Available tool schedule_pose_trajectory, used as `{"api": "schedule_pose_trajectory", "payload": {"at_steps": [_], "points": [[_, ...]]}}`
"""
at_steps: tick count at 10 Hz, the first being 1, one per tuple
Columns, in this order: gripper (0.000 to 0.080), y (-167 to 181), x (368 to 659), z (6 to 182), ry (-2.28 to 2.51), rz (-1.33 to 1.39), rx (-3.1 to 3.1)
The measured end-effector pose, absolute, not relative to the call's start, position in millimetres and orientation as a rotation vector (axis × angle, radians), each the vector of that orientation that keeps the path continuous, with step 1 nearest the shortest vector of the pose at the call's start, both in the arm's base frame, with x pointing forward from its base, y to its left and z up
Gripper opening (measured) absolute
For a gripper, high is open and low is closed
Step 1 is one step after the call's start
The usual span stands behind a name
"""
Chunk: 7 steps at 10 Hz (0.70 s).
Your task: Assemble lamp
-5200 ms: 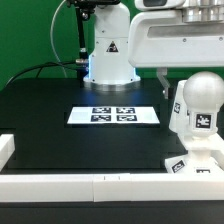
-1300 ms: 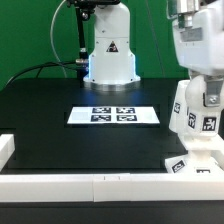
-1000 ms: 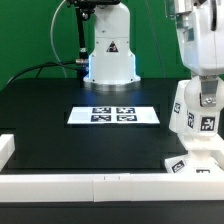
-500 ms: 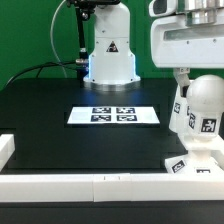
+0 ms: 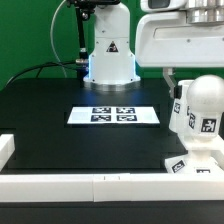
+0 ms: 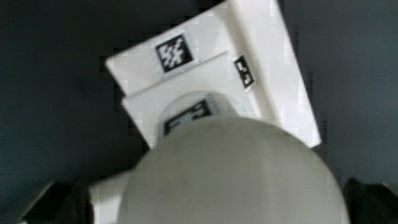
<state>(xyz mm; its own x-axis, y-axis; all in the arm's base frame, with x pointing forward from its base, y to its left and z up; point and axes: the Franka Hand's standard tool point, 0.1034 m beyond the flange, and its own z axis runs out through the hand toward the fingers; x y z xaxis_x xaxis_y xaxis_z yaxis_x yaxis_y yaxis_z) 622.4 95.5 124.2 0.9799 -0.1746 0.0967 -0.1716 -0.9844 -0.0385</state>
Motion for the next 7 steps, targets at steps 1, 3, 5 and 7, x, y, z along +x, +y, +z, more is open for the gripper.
{"api": "schedule_pose_trajectory", "payload": {"at_steps": [1,3,5,7], "points": [[0.0699,94.5,623.0,124.0,0.321,-0.156,-3.089],[0.0569,94.4,623.0,123.9,0.415,-0.155,-3.074],[0.0573,94.1,623.0,123.7,0.693,-0.148,-3.016],[0.0573,93.5,622.4,123.2,1.099,-0.138,-2.886]]}}
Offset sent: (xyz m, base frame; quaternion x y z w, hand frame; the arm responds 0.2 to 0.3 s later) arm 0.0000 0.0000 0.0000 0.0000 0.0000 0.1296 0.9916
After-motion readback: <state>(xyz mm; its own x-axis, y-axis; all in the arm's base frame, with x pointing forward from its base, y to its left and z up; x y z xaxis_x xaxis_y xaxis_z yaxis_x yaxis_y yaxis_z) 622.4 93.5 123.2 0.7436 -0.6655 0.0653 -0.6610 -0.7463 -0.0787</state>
